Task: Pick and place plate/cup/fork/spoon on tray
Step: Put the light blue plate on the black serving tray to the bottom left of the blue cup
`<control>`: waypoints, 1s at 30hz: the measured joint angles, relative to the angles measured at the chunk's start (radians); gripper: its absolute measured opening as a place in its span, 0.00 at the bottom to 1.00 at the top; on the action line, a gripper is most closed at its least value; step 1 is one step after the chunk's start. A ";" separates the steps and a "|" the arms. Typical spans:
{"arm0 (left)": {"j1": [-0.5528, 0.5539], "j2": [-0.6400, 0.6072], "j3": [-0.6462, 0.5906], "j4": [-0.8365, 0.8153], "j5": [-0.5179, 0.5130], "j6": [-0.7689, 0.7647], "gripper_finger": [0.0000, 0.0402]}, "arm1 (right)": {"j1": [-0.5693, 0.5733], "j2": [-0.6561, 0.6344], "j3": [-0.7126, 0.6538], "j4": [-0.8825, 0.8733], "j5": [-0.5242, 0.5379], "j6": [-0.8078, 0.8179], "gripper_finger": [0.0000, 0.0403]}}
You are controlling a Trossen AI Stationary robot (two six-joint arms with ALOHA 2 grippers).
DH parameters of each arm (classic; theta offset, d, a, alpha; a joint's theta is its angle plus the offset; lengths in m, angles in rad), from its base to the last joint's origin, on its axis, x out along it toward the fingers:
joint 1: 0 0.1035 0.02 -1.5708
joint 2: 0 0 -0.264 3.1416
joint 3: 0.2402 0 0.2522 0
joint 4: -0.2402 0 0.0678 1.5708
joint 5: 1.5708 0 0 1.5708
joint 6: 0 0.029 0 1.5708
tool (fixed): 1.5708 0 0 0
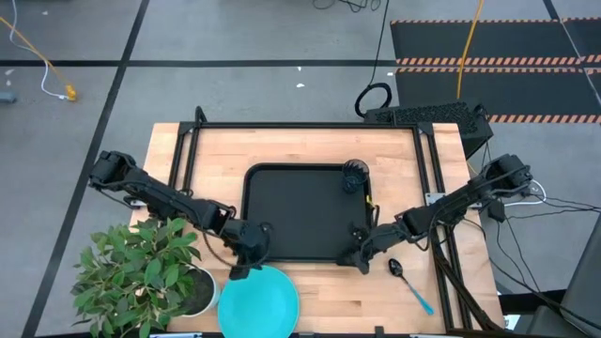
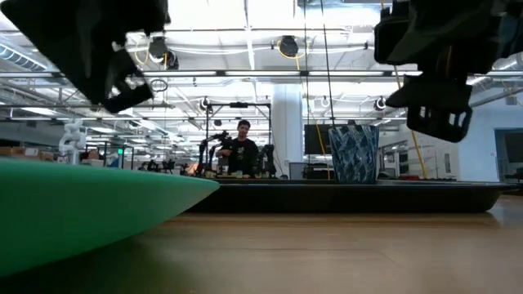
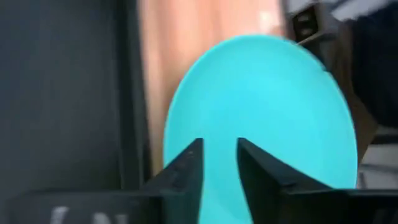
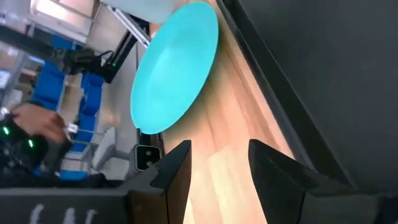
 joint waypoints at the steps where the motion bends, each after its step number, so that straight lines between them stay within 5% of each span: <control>1: 0.008 0.000 0.000 -0.027 -0.002 -0.046 0.31 | -0.001 -0.006 0.000 -0.005 0.000 -0.029 0.37; 5: 0.046 0.000 0.000 -0.138 0.004 -0.230 0.48 | -0.009 -0.022 0.000 -0.009 0.005 -0.137 0.37; 11: 0.080 0.000 0.000 -0.178 0.195 -0.393 0.62 | -0.029 -0.037 0.000 -0.026 0.004 -0.257 0.37; 16: 0.066 0.000 0.000 -0.178 0.272 -0.425 0.62 | -0.046 -0.039 0.000 -0.051 0.003 -0.325 0.37; 30: 0.056 0.075 -0.062 -0.175 0.255 -0.454 0.60 | -0.172 -0.039 0.000 -0.092 -0.069 -0.423 0.37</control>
